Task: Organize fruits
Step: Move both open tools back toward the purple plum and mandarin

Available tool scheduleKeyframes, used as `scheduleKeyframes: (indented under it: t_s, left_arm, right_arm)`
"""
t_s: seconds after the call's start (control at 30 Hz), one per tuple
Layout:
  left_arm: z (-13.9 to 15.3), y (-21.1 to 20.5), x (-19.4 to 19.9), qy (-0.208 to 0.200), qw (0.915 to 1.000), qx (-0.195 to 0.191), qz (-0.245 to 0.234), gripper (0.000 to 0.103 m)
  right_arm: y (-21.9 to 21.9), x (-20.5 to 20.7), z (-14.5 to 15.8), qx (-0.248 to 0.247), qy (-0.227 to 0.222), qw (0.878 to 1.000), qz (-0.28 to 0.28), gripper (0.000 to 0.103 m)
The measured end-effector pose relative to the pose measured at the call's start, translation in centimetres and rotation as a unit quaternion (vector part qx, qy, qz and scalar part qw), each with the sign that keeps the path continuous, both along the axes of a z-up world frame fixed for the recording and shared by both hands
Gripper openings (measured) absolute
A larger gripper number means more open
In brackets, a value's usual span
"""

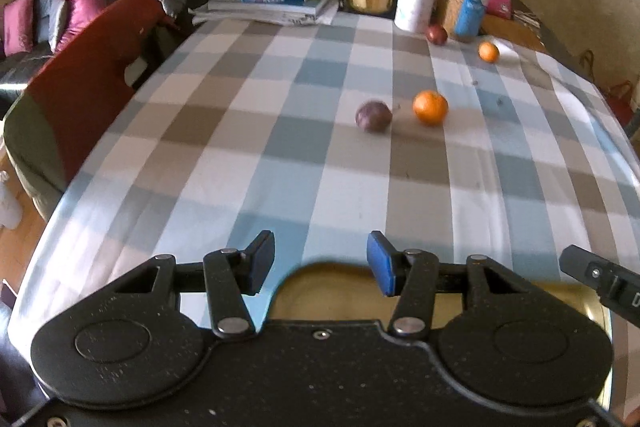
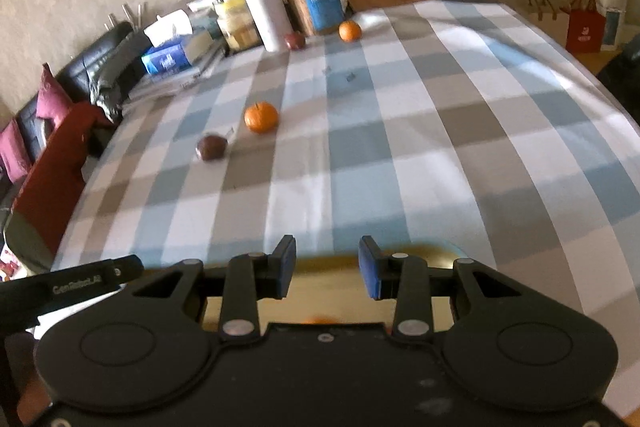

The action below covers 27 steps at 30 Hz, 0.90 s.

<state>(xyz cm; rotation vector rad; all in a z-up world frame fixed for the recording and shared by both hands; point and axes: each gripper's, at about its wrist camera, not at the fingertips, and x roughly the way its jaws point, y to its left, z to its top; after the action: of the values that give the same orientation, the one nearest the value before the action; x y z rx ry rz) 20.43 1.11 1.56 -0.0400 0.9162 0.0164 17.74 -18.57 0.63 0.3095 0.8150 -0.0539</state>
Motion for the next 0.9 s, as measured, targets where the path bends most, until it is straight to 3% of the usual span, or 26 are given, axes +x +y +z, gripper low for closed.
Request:
scheduleKeyframes:
  t_s: [0.27,0.43,0.7,0.9]
  left_arm:
    - [0.3,-1.9,4.3,-0.028,0.9994,0.022,0.0,0.059]
    - [-0.5,-2.3,7.0,-0.02,0.9998,0.008,0.004,0.059]
    - [-1.4,-2.4,11.2,-0.021,0.9987,-0.023,0.04,0.059]
    - [-2.2,-2.8,13.0,-0.036,0.9978,-0.007,0.054,0.059]
  right_arm:
    - [0.9,4.2,1.2,-0.015,-0.035,0.999,-0.006,0.038]
    - [1.8,6.9,0.4,-0.034,-0.028,0.999,0.004,0.038]
    - [2.7,11.3,-1.2,-0.022,-0.024,0.999,-0.004,0.038]
    - [1.7,14.5,-2.4,0.009,-0.012,0.999,-0.041,0.038]
